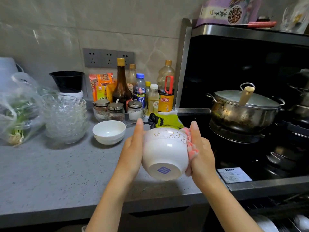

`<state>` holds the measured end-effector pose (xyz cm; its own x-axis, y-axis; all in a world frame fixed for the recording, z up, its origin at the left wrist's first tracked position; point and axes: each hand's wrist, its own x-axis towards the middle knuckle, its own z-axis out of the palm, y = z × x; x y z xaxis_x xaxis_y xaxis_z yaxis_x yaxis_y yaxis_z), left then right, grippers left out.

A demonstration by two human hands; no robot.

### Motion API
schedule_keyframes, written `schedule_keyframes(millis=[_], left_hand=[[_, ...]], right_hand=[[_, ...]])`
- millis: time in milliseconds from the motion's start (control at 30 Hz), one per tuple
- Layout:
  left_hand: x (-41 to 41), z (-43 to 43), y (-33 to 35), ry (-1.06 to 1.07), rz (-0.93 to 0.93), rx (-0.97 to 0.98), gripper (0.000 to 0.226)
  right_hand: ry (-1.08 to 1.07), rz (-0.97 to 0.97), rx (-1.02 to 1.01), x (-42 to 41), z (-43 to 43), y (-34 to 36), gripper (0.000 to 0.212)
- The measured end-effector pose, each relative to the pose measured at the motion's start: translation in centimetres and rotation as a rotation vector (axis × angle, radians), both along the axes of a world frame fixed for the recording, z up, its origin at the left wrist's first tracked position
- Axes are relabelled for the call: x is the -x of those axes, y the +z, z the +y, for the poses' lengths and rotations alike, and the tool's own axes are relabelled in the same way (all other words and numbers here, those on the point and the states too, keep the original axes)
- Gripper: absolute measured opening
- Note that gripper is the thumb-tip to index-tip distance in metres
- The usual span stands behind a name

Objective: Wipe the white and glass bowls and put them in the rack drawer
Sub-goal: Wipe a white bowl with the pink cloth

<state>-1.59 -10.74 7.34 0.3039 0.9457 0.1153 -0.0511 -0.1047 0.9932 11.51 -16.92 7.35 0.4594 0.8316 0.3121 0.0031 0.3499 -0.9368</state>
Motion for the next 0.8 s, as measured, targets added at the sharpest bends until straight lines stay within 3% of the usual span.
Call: schedule_keyframes(millis=[100, 233, 367, 500, 600, 667, 700, 800], left_hand=[[0.3, 0.1, -0.2, -0.143, 0.239, -0.047, 0.105], [0.2, -0.2, 0.0, -0.231, 0.371, -0.009, 0.099], [0.3, -0.1, -0.2, -0.339, 0.191, 0.136, 0.078], [0.3, 0.0, -1.3, -0.414, -0.074, 0.268, 0.064], [0.6, 0.2, -2.4, -0.491, -0.227, 0.400, 0.056], [0.6, 0.3, -3.0, -0.537, -0.288, 0.454, 0.058], [0.5, 0.3, -3.3, -0.545, -0.293, 0.453, 0.057], [-0.4, -0.2, -3.8, -0.486, -0.262, 0.350, 0.038]], right_hand=[[-0.025, -0.074, -0.157, 0.0, 0.3, -0.2, 0.055], [-0.130, -0.481, -0.344, -0.4, 0.9, -1.8, 0.049], [-0.215, -0.692, -0.389, -0.7, 1.1, -2.3, 0.047], [-0.107, -0.625, -0.388, -1.0, 1.0, -2.7, 0.052], [-0.006, -0.413, -0.311, -0.8, 0.5, -1.9, 0.060], [0.031, -0.383, -0.176, -0.9, 0.2, -0.8, 0.064], [0.017, -0.469, -0.074, -1.0, 0.1, -0.3, 0.061], [-0.104, -1.018, 0.283, -1.2, 0.4, 0.2, 0.045]])
